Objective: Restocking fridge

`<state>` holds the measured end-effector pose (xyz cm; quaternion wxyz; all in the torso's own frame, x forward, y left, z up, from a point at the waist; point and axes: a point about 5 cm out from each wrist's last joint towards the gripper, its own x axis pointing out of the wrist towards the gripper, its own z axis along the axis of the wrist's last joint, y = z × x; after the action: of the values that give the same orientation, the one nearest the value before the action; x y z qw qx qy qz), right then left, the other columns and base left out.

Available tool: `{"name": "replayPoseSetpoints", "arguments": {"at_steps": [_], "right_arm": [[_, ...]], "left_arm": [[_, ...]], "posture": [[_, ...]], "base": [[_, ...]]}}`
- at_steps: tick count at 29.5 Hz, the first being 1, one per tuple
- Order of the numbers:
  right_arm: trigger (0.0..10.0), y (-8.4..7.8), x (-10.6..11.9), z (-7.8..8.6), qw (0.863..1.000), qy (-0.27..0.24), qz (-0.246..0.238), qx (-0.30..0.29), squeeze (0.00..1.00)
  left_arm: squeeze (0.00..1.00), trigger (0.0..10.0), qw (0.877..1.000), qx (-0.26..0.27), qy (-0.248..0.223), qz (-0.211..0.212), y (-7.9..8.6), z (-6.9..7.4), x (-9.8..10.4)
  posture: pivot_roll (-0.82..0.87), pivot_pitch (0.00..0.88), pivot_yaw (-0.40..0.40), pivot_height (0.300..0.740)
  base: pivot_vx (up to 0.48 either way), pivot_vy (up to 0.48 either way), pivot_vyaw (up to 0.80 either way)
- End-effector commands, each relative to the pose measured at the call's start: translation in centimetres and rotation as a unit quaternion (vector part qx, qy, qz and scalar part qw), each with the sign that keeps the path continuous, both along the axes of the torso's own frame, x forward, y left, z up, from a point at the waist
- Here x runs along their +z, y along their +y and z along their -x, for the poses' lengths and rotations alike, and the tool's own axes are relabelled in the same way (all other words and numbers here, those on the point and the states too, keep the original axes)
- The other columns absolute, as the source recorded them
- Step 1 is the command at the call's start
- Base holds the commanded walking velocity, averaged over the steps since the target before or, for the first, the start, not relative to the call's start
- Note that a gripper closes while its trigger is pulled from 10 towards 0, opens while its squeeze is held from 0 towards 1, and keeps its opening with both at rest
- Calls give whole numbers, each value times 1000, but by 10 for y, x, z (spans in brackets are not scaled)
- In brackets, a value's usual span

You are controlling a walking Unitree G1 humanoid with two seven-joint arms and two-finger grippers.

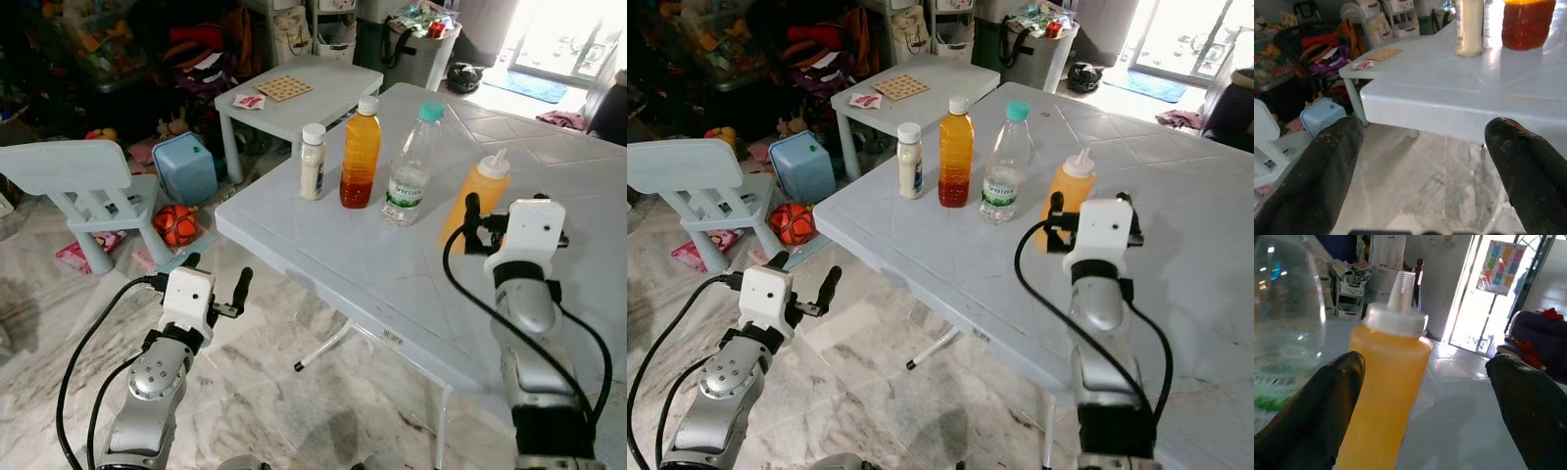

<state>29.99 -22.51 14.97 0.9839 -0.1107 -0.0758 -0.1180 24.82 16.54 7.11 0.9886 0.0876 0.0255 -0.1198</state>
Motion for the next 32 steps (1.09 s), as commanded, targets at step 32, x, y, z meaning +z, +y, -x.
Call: {"name": "replayPoseSetpoints", "arguments": {"at_steps": [32], "right_arm": [[10000, 11, 9, -35, 996, 3, -32, 82, 0]], "left_arm": [[0, 10000, 1000, 2, 3, -15, 3, 1, 2]], "posture": [[29, 24, 14, 740]], "base": [[0, 0, 0]]}}
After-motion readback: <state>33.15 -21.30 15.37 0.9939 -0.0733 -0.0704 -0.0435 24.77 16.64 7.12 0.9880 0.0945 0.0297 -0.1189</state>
